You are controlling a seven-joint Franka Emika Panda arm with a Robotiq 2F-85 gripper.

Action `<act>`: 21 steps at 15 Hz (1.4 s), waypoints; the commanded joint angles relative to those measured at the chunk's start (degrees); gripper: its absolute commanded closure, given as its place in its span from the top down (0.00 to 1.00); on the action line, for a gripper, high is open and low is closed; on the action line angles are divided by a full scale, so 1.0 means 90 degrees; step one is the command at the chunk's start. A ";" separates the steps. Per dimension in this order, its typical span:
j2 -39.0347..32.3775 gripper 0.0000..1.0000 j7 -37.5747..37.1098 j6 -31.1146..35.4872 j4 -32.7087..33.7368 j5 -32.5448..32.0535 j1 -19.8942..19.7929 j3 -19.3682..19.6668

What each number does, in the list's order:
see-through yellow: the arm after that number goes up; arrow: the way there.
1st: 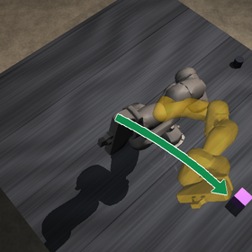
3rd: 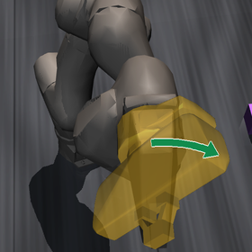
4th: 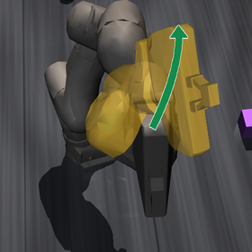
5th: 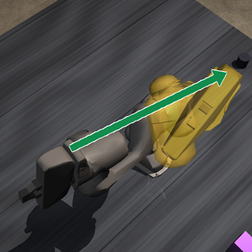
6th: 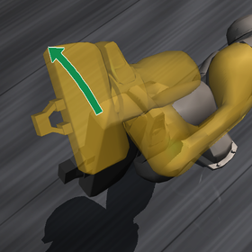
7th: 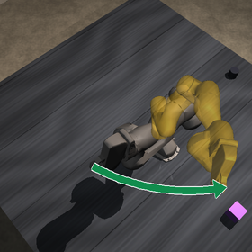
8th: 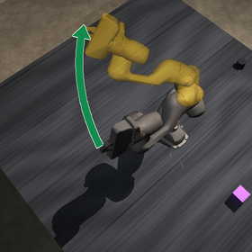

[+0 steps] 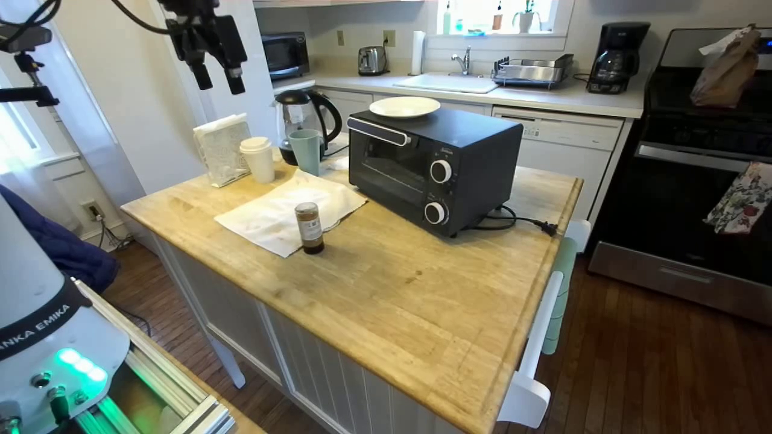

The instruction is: Put the spice shaker on the white towel, remove it and put it upright on the countertop

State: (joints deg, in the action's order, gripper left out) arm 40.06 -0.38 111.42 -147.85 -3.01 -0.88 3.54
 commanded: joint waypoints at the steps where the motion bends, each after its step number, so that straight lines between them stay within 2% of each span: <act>1: -0.1292 1.00 0.0386 0.0288 0.0372 0.0558 0.0010 0.0464; 5: -0.2221 1.00 0.0736 0.0869 0.0418 0.1227 0.0019 0.0705; 8: -0.2846 1.00 0.0878 0.1366 0.0436 0.1612 -0.0022 0.0707; 10: -0.3193 1.00 0.0690 0.1567 0.0474 0.1632 -0.0126 0.0658; 16: -0.3644 1.00 -0.0264 0.1866 0.0622 0.1035 -0.0660 0.0633; 19: -0.3849 1.00 -0.0773 0.1569 0.0805 0.0557 -0.0834 0.0601; 21: -0.4015 1.00 -0.1172 0.1654 0.0845 0.0147 -0.0893 0.0575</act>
State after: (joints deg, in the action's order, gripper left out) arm 7.00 -5.80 127.31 -142.44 2.76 -7.69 9.71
